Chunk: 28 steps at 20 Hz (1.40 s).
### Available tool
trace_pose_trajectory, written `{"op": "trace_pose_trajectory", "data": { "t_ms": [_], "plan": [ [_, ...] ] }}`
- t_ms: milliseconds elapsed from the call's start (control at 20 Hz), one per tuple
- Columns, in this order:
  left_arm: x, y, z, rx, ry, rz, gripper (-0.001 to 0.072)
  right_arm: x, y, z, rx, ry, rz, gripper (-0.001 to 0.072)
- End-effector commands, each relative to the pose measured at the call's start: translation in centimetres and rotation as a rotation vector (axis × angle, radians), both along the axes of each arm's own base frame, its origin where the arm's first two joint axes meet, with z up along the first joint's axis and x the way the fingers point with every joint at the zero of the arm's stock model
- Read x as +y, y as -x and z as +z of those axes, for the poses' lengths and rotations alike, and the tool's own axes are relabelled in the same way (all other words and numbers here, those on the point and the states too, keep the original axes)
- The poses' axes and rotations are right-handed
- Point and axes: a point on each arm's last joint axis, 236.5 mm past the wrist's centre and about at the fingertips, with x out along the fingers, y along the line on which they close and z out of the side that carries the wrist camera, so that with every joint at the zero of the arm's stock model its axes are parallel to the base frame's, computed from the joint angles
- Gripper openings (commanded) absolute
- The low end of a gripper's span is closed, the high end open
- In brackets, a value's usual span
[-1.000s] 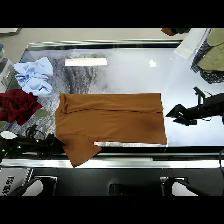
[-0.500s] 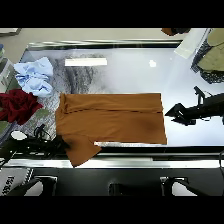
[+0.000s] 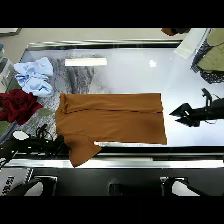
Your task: Fold the clothes and pants, and hang the long-sleeved shirts on hangers.
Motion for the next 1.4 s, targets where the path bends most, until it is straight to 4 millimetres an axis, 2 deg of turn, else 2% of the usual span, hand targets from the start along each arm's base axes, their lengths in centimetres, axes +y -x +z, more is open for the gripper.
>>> {"op": "trace_pose_trajectory", "data": {
  "t_ms": [0,150,300,600,750,900,950,1000,1050,1150,1200,1350],
  "plan": [
    [-0.1,0.1,0.0,-0.003,0.003,-0.012,0.0019,-1.8,2.4,-2.4,0.071,-0.026,-0.052,0.0547],
    [-0.1,0.1,0.0,-0.003,0.003,-0.012,0.0019,-0.2,6.0,-6.6,0.2,-0.076,-0.019,0.0545],
    [-0.1,0.1,0.1,-0.004,0.002,-0.011,0.0019,0.3,8.3,-9.3,0.265,-0.064,-0.015,0.0539],
    [-0.1,0.1,0.0,-0.004,0.002,-0.011,0.0019,1.4,9.7,-10.6,0.291,-0.086,-0.011,0.0522],
    [0.0,0.0,0.0,-0.008,-0.001,-0.008,0.0019,1.9,8.9,-10.6,0.261,-0.097,-0.02,0.0519],
    [0.0,-0.1,0.0,-0.009,-0.002,-0.007,0.0019,3.5,8.3,-10.8,0.249,-0.071,0.03,0.0518],
    [0.0,-0.1,0.0,-0.009,-0.002,-0.007,0.0019,4.0,8.1,-11.0,0.248,-0.061,0.044,0.0493],
    [0.0,-0.1,0.0,-0.009,-0.002,-0.007,0.0019,4.3,8.0,-11.1,0.253,-0.051,0.047,0.0416],
    [0.0,-0.1,0.0,-0.01,-0.002,-0.007,0.0019,4.4,7.9,-11.1,0.259,-0.049,0.039,0.0325],
    [0.1,-0.2,0.1,-0.017,-0.002,-0.009,0.0019,4.7,8.1,-10.9,0.265,-0.065,0.043,0.0089],
    [0.3,-0.4,0.4,-0.024,0.003,-0.013,0.0018,4.8,8.3,-10.7,0.27,-0.069,0.051,0.0044],
    [2.3,-0.7,1.8,-0.022,-0.008,-0.017,0.0017,5.0,8.7,-9.8,0.268,-0.07,0.067,0.003]
  ]
}}
